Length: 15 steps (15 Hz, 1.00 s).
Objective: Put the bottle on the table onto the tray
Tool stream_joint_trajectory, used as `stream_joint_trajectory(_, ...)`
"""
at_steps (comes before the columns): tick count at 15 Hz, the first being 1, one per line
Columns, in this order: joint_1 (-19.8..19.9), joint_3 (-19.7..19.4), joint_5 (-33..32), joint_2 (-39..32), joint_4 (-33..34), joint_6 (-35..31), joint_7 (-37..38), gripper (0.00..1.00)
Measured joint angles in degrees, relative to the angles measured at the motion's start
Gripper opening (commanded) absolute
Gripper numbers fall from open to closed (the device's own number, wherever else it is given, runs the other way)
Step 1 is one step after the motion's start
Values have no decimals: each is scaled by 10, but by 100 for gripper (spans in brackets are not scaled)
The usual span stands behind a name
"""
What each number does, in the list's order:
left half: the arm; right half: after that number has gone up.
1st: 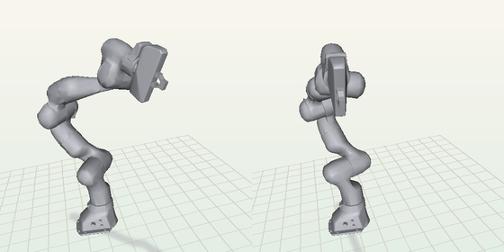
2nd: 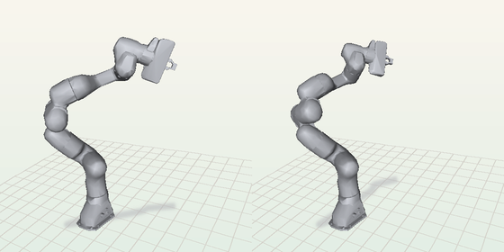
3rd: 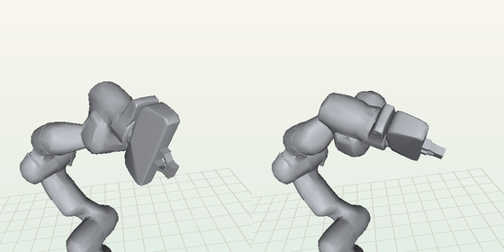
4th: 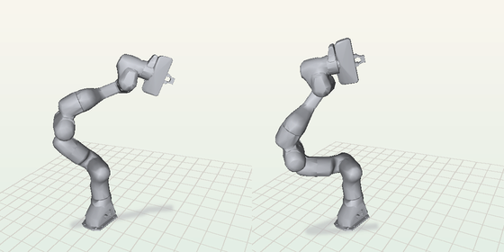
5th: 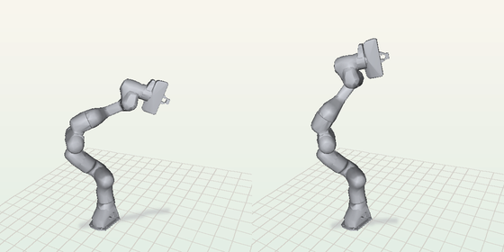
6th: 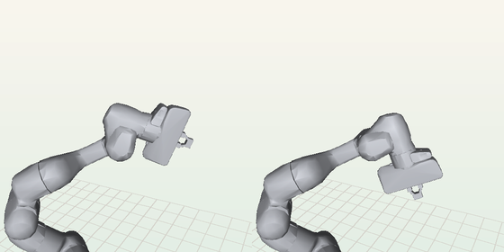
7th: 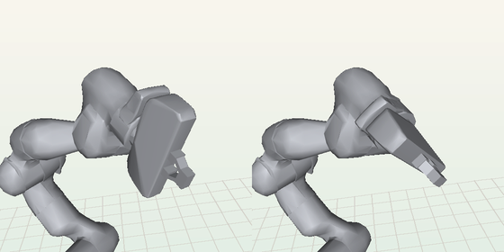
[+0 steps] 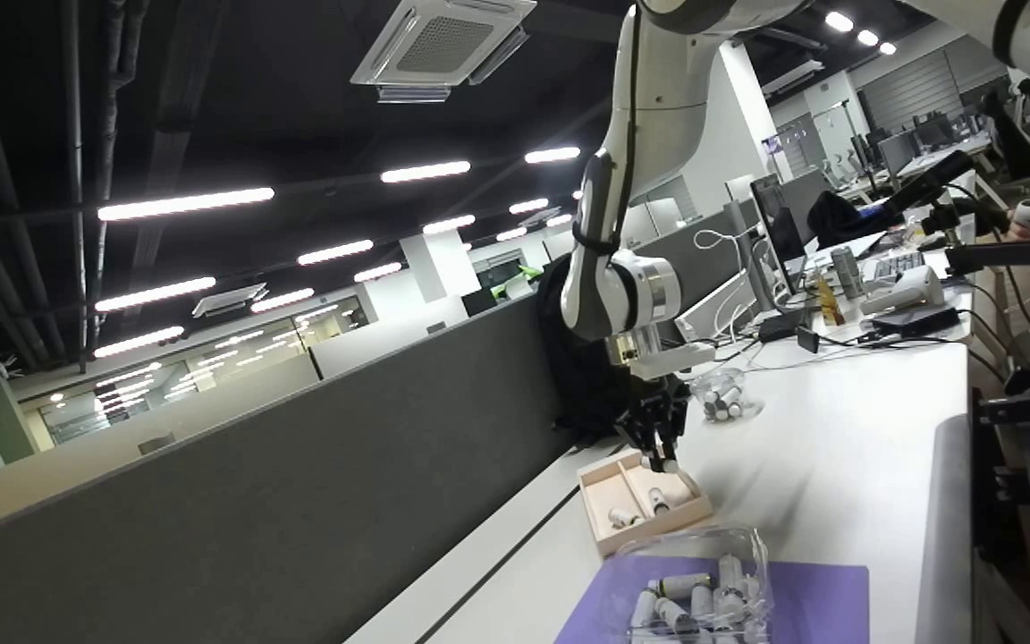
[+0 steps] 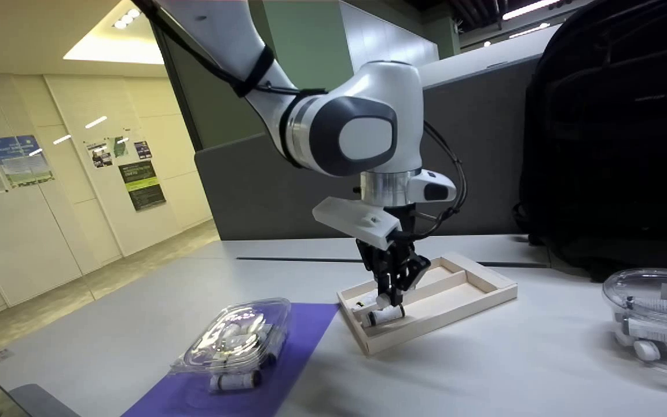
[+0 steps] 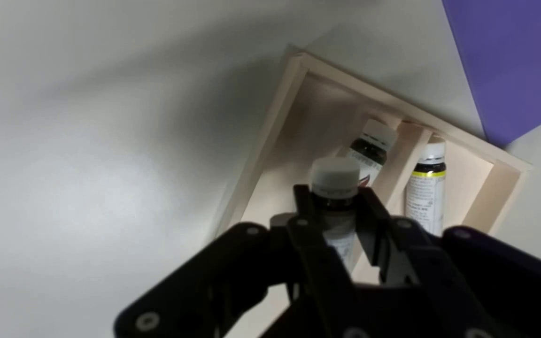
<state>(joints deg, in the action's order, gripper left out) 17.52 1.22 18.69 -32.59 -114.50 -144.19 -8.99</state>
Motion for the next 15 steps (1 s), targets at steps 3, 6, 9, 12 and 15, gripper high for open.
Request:
stream_joint_trajectory(3, -2, -7, 0, -31, 23, 5, 7, 53)
stream_joint_trajectory(6, -2, -10, 1, -50, 42, 13, 11, 73)
stream_joint_trajectory(9, -1, -8, 14, -53, 51, 16, 11, 93)
stream_joint_trajectory(12, -1, -5, 30, -46, 55, 38, 11, 100)
stream_joint_trajectory(15, -1, -5, 36, -25, 54, 71, 11, 100)
